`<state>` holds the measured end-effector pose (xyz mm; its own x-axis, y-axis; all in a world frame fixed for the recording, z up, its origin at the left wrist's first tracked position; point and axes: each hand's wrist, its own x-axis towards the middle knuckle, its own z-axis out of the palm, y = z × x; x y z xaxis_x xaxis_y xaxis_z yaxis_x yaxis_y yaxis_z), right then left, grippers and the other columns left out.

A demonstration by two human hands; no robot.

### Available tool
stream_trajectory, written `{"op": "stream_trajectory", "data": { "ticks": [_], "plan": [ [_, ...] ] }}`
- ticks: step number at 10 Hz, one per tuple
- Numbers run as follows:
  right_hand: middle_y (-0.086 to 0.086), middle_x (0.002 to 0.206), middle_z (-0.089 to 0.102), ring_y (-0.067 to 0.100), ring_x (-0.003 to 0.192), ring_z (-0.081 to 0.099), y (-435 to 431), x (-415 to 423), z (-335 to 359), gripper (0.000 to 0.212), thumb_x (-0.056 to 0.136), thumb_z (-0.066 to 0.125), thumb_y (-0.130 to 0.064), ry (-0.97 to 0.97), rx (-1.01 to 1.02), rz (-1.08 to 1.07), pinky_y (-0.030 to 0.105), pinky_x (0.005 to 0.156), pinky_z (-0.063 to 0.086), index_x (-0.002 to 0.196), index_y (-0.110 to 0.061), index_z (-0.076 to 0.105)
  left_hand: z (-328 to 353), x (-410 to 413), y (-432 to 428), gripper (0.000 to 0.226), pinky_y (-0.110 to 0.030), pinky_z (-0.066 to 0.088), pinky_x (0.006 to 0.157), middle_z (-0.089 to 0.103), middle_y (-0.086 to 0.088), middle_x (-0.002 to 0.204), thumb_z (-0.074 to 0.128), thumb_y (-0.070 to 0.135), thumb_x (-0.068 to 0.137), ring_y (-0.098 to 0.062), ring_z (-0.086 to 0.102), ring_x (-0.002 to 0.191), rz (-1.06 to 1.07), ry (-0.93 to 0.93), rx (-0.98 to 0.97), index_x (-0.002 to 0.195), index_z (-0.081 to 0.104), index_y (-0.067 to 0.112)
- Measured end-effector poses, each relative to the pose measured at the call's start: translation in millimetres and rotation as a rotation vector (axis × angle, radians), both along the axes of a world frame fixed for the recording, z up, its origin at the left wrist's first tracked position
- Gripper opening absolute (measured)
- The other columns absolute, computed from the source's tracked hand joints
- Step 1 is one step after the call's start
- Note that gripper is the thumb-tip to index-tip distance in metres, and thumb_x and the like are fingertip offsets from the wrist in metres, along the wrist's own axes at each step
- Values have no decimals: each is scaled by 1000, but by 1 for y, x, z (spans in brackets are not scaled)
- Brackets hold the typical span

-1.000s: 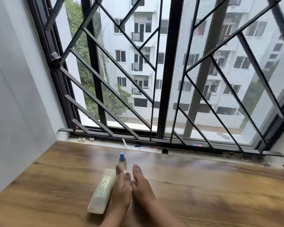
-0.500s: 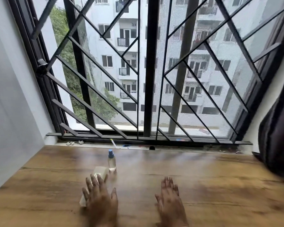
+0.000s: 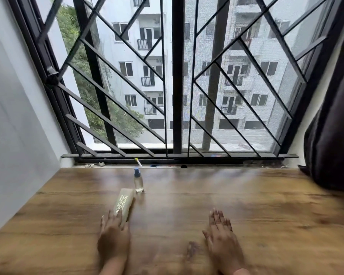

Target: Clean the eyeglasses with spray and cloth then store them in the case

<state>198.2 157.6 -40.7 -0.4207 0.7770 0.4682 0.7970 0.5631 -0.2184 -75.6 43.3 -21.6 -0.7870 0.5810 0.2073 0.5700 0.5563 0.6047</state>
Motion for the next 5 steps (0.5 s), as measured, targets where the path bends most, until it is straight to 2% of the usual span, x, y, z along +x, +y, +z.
{"op": "stream_trajectory", "data": {
  "ticks": [1,2,3,4,5],
  "plan": [
    [14,134,52,9,143,-9,-6,2,1,61,96,6,-45,-28,-14,-23,27,112,5,126,-5,41,-3,3,-7,51,-49,36,103,47,-16,138,72,2,71,-43,37,130,-4,6,34,121,60,7],
    [16,124,60,9,142,-10,-7,3,0,68,96,5,-44,-35,-4,-37,28,111,6,122,-3,52,-4,6,-10,52,-50,34,105,46,-16,139,72,2,71,-45,34,131,-19,12,31,122,59,7],
    [15,124,61,9,142,-12,-5,2,-4,74,96,4,-44,-43,28,-56,28,110,6,116,-2,61,1,11,-13,45,-53,35,102,48,-17,137,64,15,76,-47,34,130,10,81,7,120,61,8],
    [13,124,61,11,143,-9,-3,1,-9,76,95,3,-44,-74,24,-59,28,110,5,116,-3,62,5,19,-11,52,-58,37,97,54,-23,129,53,33,74,-51,40,123,21,223,20,114,63,2],
    [11,120,64,22,135,16,7,-3,-14,78,95,0,-45,-96,52,-67,27,112,-1,113,-5,65,6,45,7,64,-45,21,110,50,-26,131,22,43,93,-43,32,131,-143,342,118,122,53,-6]
  ]
}}
